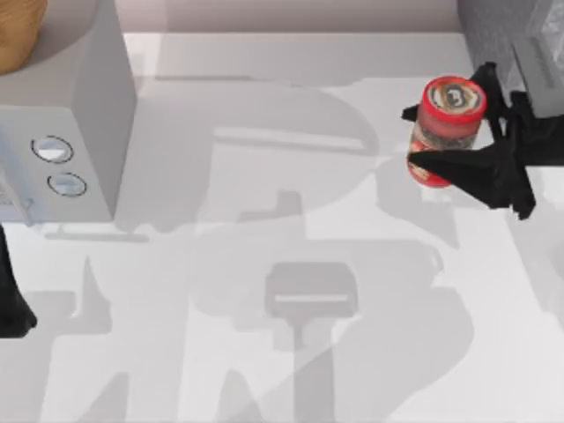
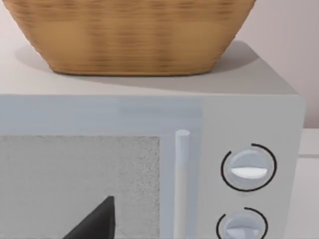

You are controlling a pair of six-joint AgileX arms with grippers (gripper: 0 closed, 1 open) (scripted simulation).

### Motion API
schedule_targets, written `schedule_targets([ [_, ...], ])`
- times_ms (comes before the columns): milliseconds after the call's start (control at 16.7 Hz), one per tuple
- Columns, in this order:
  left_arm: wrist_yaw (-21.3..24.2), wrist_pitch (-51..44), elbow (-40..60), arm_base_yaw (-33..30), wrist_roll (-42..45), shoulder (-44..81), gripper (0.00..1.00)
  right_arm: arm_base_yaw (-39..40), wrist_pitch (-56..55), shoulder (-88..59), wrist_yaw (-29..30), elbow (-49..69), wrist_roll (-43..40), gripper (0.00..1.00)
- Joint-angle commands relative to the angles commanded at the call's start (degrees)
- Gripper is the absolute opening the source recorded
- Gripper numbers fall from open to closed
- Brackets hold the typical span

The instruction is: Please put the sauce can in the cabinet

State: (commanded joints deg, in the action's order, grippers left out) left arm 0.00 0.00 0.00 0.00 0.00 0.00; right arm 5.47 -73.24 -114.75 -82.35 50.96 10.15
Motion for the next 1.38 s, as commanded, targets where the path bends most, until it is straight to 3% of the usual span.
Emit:
schedule_targets([
  [480, 0.00, 0.00, 0.00, 0.00, 0.00, 0.00, 1.00, 0.06, 1.39, 3.44, 2.16, -0.70, -0.84, 0.00],
  [1380, 0.00, 0.00, 0.00, 0.00, 0.00, 0.00, 1.00, -1.84, 28.15, 42.08, 30.58, -19.79, -3.15, 0.00],
])
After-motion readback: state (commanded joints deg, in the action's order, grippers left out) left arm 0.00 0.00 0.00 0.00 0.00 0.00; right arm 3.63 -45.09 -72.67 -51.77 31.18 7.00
